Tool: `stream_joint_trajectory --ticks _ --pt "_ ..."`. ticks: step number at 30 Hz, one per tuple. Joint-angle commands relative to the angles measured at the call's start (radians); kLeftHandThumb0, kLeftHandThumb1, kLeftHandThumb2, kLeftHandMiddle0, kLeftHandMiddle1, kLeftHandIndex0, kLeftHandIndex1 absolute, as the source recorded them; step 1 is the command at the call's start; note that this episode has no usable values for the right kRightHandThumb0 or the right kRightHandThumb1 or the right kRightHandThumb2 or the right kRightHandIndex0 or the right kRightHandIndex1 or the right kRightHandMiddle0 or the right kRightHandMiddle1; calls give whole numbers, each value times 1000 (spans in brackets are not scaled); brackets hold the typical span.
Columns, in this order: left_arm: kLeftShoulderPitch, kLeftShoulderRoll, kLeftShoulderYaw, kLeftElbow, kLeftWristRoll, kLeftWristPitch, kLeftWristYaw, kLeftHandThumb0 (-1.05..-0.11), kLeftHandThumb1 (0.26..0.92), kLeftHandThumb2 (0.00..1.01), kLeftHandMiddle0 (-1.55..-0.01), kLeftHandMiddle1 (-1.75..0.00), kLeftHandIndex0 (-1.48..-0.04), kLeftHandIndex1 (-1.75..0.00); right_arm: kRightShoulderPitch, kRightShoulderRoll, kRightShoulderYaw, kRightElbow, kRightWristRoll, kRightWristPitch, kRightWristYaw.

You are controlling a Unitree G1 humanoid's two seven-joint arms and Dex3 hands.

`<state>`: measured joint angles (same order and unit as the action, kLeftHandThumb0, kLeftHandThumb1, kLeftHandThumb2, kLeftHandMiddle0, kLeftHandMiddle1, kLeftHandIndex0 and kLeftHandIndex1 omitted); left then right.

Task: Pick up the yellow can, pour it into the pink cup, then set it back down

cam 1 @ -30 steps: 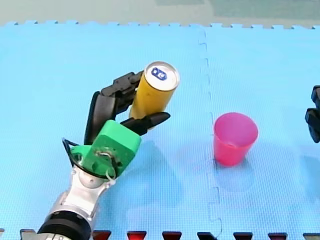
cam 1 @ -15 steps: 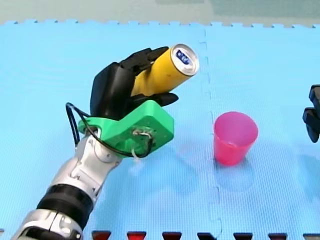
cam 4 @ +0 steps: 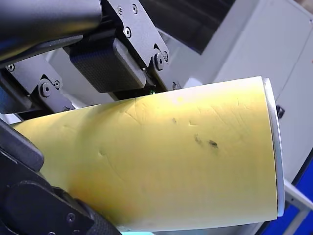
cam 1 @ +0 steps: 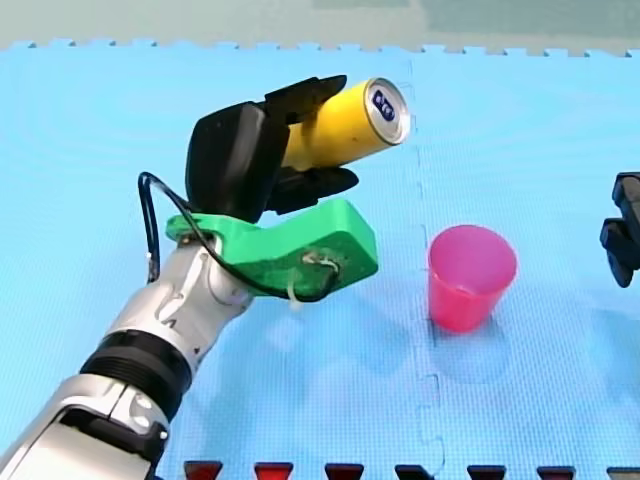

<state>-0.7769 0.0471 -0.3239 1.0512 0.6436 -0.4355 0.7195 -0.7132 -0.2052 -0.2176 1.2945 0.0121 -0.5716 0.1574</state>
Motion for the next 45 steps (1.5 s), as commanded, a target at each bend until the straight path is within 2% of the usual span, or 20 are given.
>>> stream_joint_trajectory --ticks 1,4,8,14,15,17,18,22,26,33,45 --pt "-24 6 -19 14 12 -11 32 -467 799 1 -1409 -53 -1239 -6 -5 0 0 -2 1 7 -2" --pt "-38 6 -48 32 40 -3 75 -464 800 1 -1411 -56 -1245 -7 -7 2 -1 -3 3 11 -2" --pt "-60 6 -103 33 101 49 128 -453 803 1 -1409 -57 -1250 -6 -10 4 -2 -5 6 14 -1" --pt "-70 13 -148 24 136 82 134 -434 814 4 -1454 -100 -1253 -4 -9 7 -3 -7 8 12 0" --pt "-70 13 -155 24 141 85 134 -428 818 2 -1409 -212 -1252 -2 -8 8 -2 -8 8 12 -1" --pt "-70 13 -165 23 147 93 135 -425 821 2 -1171 -678 -1253 -2 -7 9 -2 -8 8 10 -2" --pt "-70 12 -169 21 148 96 136 -424 823 2 -1095 -824 -1254 -1 -7 10 -2 -8 8 10 -2" --pt "-64 7 -192 12 161 98 153 -423 828 1 -989 -1070 -1258 -1 -6 15 -6 -8 12 11 -1" --pt "-65 9 -221 14 189 99 193 -419 832 1 -960 -1153 -1262 -2 -7 19 -11 -7 21 16 3" --pt "-74 6 -275 27 239 126 247 -402 842 1 -870 -1416 -1260 -2 -9 23 -18 -5 29 22 7" --pt "-80 5 -316 22 267 170 264 -378 855 2 -816 -1550 -1260 -8 -7 24 -20 -2 26 20 3"
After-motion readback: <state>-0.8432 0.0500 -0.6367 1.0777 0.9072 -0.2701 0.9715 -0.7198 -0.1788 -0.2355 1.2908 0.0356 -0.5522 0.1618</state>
